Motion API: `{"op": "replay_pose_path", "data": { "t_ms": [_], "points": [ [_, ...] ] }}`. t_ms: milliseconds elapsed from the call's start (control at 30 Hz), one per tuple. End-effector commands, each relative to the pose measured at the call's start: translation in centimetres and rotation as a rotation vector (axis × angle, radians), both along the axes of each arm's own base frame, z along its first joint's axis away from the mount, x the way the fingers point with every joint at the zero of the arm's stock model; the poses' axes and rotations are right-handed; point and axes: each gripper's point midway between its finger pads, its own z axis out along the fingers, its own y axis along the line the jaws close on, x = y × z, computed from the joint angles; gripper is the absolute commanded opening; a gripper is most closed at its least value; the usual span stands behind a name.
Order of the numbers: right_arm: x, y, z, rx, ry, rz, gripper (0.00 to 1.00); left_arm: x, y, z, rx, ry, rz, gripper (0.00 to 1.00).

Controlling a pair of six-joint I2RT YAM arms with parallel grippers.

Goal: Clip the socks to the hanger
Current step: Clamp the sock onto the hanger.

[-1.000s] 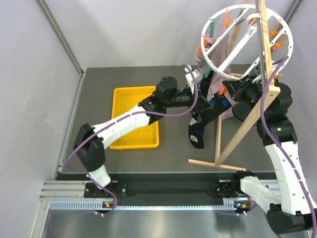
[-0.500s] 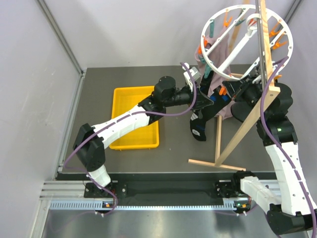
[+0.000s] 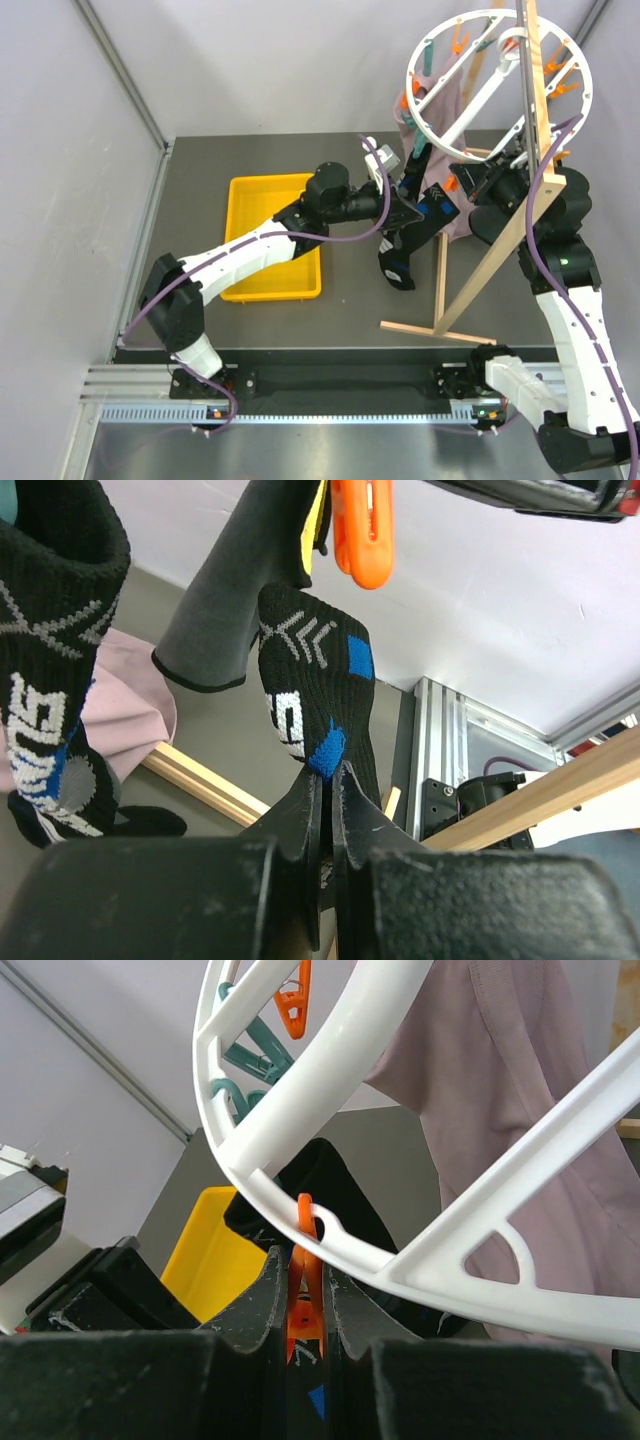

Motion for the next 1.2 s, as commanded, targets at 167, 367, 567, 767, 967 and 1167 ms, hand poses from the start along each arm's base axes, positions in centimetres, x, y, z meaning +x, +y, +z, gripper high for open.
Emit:
{"op": "replay_pose_path", "data": {
  "t_ms": [167,367,567,767,967,1167],
  "points": [
    [-0.9,1.2,-1.0,-0.003,0.043,0.081,0.00,-1.0,1.6,5.7,-0.113,-0.122,0.004,0.00],
    [-1.0,1.4,-1.0,-0.001,0.044,0.091,0.00,-0.9,1.0,5.6,-0.126,-0.108,-0.012,0.00],
    [-1.1,1.4,-1.0,0.001,0.043,0.093,0.00,-0.7,0.7,6.0,-0.134,-0.113,-0.014,0.00],
    [-1.0,1.4,-1.2,0.002,0.047,0.094,0.00,-0.3,0.3,6.3,-0.138,-0.116,-0.017,0.00],
    [-0.8,1.4,-1.5,-0.001,0.053,0.091,0.00,0.0,-0.2,6.9,-0.154,-0.121,-0.016,0.00],
    [-0.9,1.4,-1.3,0.002,0.048,0.091,0.00,0.2,-0.6,7.8,-0.171,-0.121,-0.031,0.00]
  ]
}}
